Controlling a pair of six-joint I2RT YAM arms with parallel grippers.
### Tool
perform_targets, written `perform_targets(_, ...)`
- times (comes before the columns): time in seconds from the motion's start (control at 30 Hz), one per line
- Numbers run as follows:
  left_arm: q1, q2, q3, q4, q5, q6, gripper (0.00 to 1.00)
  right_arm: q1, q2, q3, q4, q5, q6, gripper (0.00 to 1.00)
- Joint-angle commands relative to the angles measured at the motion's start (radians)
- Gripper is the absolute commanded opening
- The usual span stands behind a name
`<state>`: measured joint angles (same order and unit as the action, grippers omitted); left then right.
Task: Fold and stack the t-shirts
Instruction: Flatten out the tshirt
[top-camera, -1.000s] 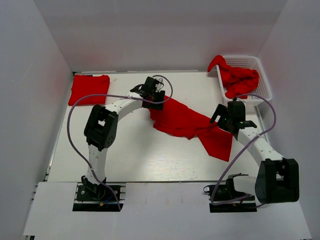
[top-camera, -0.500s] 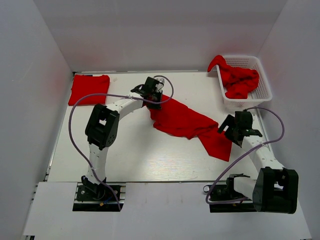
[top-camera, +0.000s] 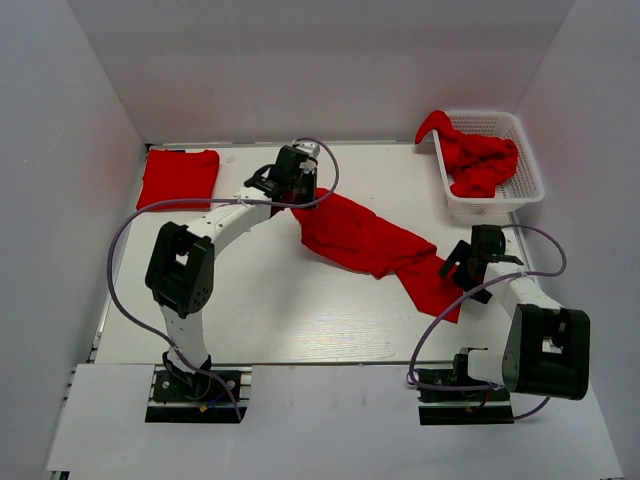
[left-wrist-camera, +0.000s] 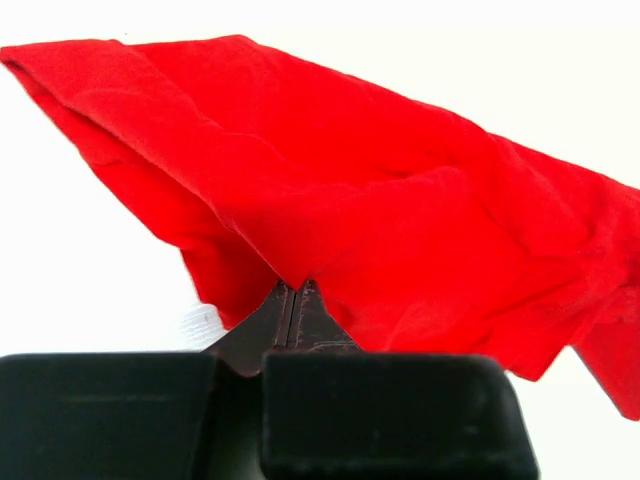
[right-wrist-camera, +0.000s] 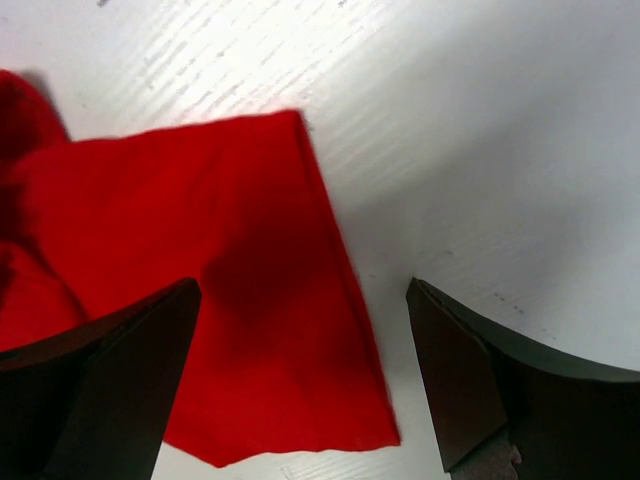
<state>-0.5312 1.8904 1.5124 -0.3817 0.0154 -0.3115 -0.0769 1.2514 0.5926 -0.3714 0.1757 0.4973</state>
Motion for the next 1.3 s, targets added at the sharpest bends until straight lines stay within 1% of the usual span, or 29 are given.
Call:
perform_targets(0.0, 0.011, -0.063, -0.023, 0.007, -0.045, -0.005, 0.00, -0.008, 0.043, 0.016, 0.011, -0.034, -0.011, 0.90)
perform_targets(0.13, 0.011, -0.074, -0.041, 0.017, -0.045, -0.005, 0.00, -0.004, 0.123, 0.018, 0.060, -0.108, -0.037, 0.90)
perform_targets(0.2, 0.011, -0.083, -0.041, 0.017, -0.045, -0.005, 0.00, -0.001, 0.140, 0.024, 0.093, -0.148, -0.054, 0.79)
perform_targets(0.23, 0.011, -0.083, -0.050, 0.017, -0.045, -0.005, 0.00, 0.000, 0.143, 0.021, 0.101, -0.162, -0.069, 0.69)
perform_targets(0.27, 0.011, -0.096, -0.050, 0.017, -0.045, -0.005, 0.00, 0.002, 0.135, 0.019, 0.129, -0.209, -0.080, 0.55)
perform_targets(0.3, 0.011, -0.105, -0.050, 0.017, -0.054, -0.005, 0.00, 0.002, 0.129, 0.018, 0.147, -0.215, -0.088, 0.21)
perform_targets(0.33, 0.011, -0.105, -0.050, 0.017, -0.054, -0.005, 0.00, 0.003, 0.122, 0.016, 0.155, -0.220, -0.091, 0.07)
perform_targets(0.37, 0.011, -0.119, -0.050, 0.017, -0.054, -0.005, 0.00, 0.002, 0.087, 0.019, 0.172, -0.231, -0.100, 0.00)
perform_targets(0.43, 0.011, -0.141, -0.050, 0.017, -0.063, 0.005, 0.00, 0.002, 0.057, 0.033, 0.193, -0.229, -0.131, 0.00)
perform_targets(0.57, 0.011, -0.197, 0.002, 0.017, -0.097, 0.023, 0.00, 0.000, -0.079, 0.110, 0.204, -0.180, -0.149, 0.00)
perform_targets(0.6, 0.011, -0.212, 0.011, 0.006, -0.132, 0.023, 0.00, -0.001, -0.095, 0.122, 0.210, -0.123, -0.146, 0.00)
perform_targets(0.63, 0.011, -0.227, 0.034, 0.006, -0.150, 0.023, 0.00, -0.003, -0.137, 0.143, 0.222, -0.110, -0.146, 0.00)
perform_targets(0.7, 0.011, -0.278, 0.061, -0.029, -0.227, 0.023, 0.00, -0.004, -0.205, 0.186, 0.255, -0.038, -0.149, 0.00)
perform_targets(0.73, 0.011, -0.295, 0.093, -0.040, -0.253, 0.023, 0.00, -0.004, -0.216, 0.235, 0.256, -0.018, -0.161, 0.00)
perform_targets(0.77, 0.011, -0.313, 0.110, -0.054, -0.312, 0.035, 0.00, -0.004, -0.242, 0.254, 0.256, 0.019, -0.164, 0.00)
perform_targets(0.97, 0.011, -0.488, 0.218, -0.083, -0.480, 0.127, 0.00, -0.008, -0.306, 0.438, 0.258, 0.165, -0.241, 0.00)
perform_targets(1.03, 0.011, -0.539, 0.218, -0.092, -0.506, 0.152, 0.00, -0.008, -0.328, 0.510, 0.262, 0.189, -0.284, 0.00)
perform_targets(1.07, 0.011, -0.595, 0.218, -0.083, -0.506, 0.161, 0.00, -0.008, -0.336, 0.545, 0.262, 0.199, -0.287, 0.00)
perform_targets(1.17, 0.011, -0.683, 0.218, -0.083, -0.506, 0.175, 0.00, -0.008, -0.375, 0.620, 0.272, 0.194, -0.351, 0.00)
perform_targets(1.2, 0.011, -0.745, 0.204, -0.074, -0.496, 0.175, 0.00, -0.006, -0.386, 0.636, 0.281, 0.186, -0.361, 0.00)
perform_targets(1.27, 0.011, -0.809, 0.189, -0.074, -0.518, 0.175, 0.00, -0.006, -0.412, 0.680, 0.281, 0.206, -0.397, 0.00)
